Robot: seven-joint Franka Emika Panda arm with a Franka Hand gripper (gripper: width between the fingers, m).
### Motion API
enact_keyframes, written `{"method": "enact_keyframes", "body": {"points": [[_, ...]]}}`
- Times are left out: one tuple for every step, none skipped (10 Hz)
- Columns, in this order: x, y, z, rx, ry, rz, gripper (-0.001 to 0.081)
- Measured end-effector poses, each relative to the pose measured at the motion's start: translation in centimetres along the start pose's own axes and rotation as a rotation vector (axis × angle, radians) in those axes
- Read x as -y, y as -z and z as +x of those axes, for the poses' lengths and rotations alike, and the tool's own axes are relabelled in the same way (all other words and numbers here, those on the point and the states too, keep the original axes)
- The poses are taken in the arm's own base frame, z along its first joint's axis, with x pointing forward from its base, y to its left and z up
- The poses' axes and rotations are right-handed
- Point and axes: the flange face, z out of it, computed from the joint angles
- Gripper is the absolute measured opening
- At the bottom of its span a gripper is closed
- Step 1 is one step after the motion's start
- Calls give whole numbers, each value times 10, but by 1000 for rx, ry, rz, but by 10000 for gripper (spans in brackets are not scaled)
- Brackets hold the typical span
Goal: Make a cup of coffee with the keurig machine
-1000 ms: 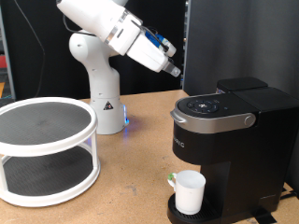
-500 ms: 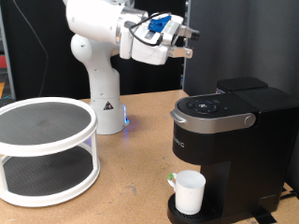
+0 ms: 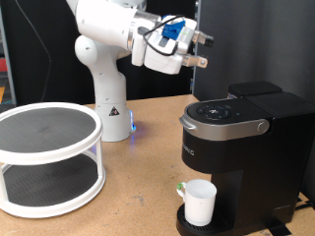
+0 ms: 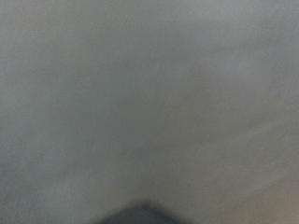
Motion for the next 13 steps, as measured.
{"method": "enact_keyframes", "body": {"points": [[1, -2, -2, 127, 20, -32, 808], [3, -2, -3, 256, -3, -51, 808], [2, 0, -2, 330, -33, -74, 808], [1, -1, -2, 300, -24, -67, 808], [-1, 0, -4, 343, 60, -117, 808], [1, -2, -6, 412, 152, -183, 808], [2, -4, -9, 482, 242, -246, 808], [4, -7, -14, 572, 330, -290, 808], [6, -8, -19, 660, 368, -292, 808], [6, -9, -18, 713, 379, -291, 808], [5, -10, -17, 694, 373, -293, 808], [3, -8, -17, 725, 426, -347, 808], [2, -7, -19, 793, 508, -414, 808]]}}
